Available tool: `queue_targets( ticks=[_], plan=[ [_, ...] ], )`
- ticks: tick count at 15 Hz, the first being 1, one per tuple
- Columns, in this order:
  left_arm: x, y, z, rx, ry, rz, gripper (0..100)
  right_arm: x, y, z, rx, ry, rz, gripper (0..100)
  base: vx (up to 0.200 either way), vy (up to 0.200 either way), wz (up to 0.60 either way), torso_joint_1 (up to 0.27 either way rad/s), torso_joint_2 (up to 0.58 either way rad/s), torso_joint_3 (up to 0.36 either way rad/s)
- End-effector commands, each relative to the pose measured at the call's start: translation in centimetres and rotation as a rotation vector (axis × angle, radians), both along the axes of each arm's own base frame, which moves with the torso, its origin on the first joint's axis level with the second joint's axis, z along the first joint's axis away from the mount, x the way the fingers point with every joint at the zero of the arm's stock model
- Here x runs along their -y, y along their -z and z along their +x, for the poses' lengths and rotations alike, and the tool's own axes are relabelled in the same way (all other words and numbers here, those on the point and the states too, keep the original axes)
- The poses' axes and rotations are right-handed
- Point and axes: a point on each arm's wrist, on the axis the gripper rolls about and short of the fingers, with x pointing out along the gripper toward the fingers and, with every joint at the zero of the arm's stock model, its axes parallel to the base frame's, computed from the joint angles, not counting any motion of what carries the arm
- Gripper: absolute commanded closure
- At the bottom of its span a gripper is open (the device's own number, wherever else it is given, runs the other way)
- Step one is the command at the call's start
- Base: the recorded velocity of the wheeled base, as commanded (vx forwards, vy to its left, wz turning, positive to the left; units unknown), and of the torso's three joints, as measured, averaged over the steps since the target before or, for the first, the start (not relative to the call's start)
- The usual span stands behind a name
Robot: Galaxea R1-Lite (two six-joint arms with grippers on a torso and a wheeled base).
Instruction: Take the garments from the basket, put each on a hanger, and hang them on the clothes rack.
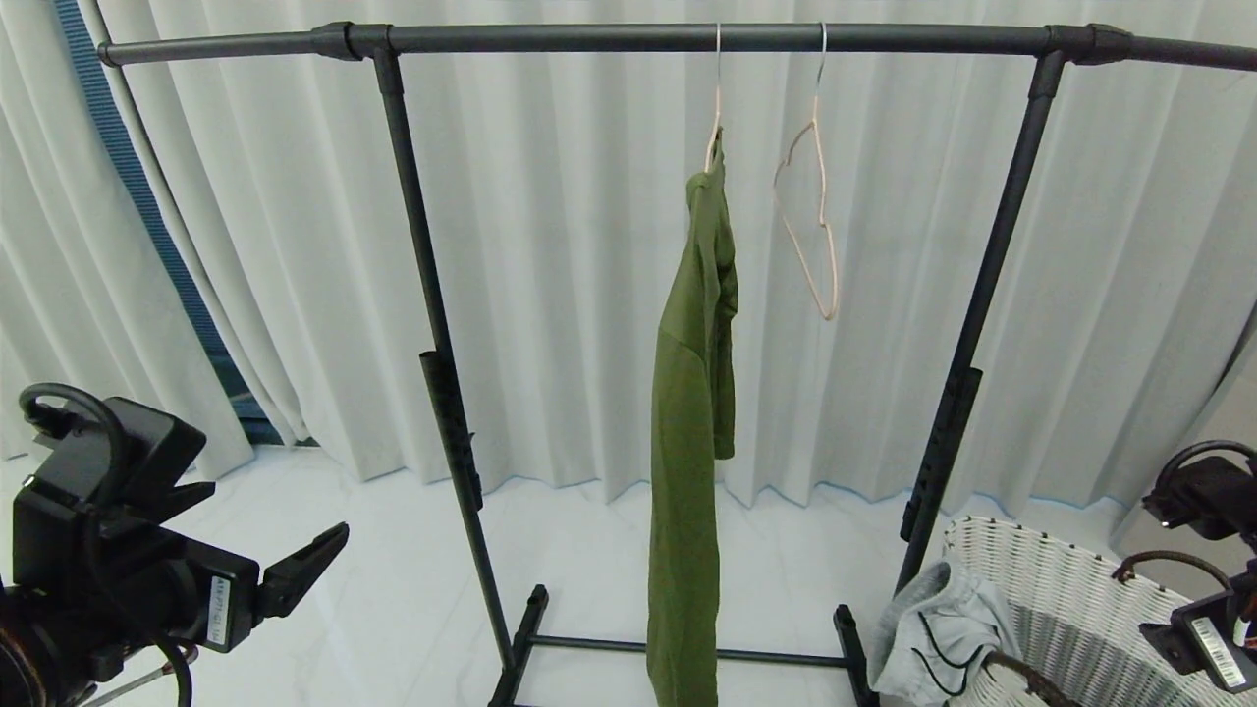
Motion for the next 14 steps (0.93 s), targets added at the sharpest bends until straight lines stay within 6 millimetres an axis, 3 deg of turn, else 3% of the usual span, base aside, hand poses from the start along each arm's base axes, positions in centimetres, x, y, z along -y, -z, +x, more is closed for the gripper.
queue_targets(
  ticks=[1,6,9,14],
  plan=[
    [0.2,0.2,0.3,-0.014,0.007,0.003,0,-0.1,2.2,0.3,-0.056,-0.011,0.001,0,0.2,0.0,0.0,0.002,0.01,0.007],
    [0.2,0.5,0.8,-0.035,0.006,0.006,0,-1.0,6.1,3.6,-0.118,-0.035,0.041,0,0.2,0.0,0.0,0.002,0.0,0.003],
    [0.2,0.9,0.6,-0.051,0.01,0.014,0,-1.6,9.6,6.5,-0.166,-0.04,0.051,0,0.0,0.0,0.0,0.0,0.0,0.0],
    [0.2,0.8,0.5,-0.044,0.008,0.015,0,-2.0,14.0,8.8,-0.234,-0.057,0.09,0,0.0,0.0,0.0,0.0,0.0,0.0]
  ],
)
